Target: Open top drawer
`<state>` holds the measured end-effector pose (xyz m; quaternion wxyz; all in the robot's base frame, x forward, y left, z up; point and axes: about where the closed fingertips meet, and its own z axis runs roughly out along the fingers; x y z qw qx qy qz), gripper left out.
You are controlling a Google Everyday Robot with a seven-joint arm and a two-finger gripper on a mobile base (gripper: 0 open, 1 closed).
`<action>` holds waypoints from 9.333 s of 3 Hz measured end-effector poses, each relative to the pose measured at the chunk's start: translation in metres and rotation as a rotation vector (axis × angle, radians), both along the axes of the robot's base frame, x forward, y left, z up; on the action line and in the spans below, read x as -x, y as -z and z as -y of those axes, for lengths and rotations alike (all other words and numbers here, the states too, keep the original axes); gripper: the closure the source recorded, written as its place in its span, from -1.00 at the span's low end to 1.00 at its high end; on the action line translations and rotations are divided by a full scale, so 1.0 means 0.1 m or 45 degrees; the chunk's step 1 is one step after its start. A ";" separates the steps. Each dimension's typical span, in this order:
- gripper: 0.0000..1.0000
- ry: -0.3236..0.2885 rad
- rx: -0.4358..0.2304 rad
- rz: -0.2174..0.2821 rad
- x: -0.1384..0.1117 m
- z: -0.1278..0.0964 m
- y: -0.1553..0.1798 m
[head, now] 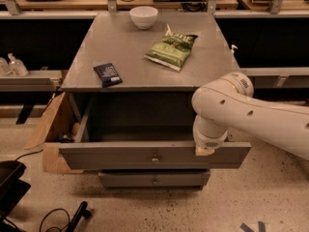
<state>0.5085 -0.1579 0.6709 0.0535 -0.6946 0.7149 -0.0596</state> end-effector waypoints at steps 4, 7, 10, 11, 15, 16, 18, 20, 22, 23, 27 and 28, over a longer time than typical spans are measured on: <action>-0.74 0.001 0.005 0.003 0.02 0.02 -0.05; -0.63 0.009 0.141 0.076 -0.17 -0.02 -0.59; 0.77 0.081 0.132 0.201 -0.66 0.02 -0.75; 1.00 0.160 0.017 0.275 -0.71 0.15 -0.46; 1.00 0.296 -0.073 0.422 -1.07 0.39 0.28; 1.00 0.314 -0.118 0.411 -0.80 0.27 0.34; 1.00 0.336 -0.121 0.367 -0.37 0.16 0.31; 1.00 0.316 -0.125 0.275 0.12 0.00 0.35; 1.00 0.256 -0.125 0.175 0.50 -0.13 0.39; 1.00 0.117 -0.135 -0.038 1.15 -0.36 0.46; 1.00 0.117 0.037 0.016 0.53 0.32 -0.45; 1.00 0.030 0.108 0.064 0.36 0.68 -1.21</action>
Offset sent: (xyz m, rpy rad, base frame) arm 0.0000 0.0000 0.0028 0.0000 0.0000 0.0000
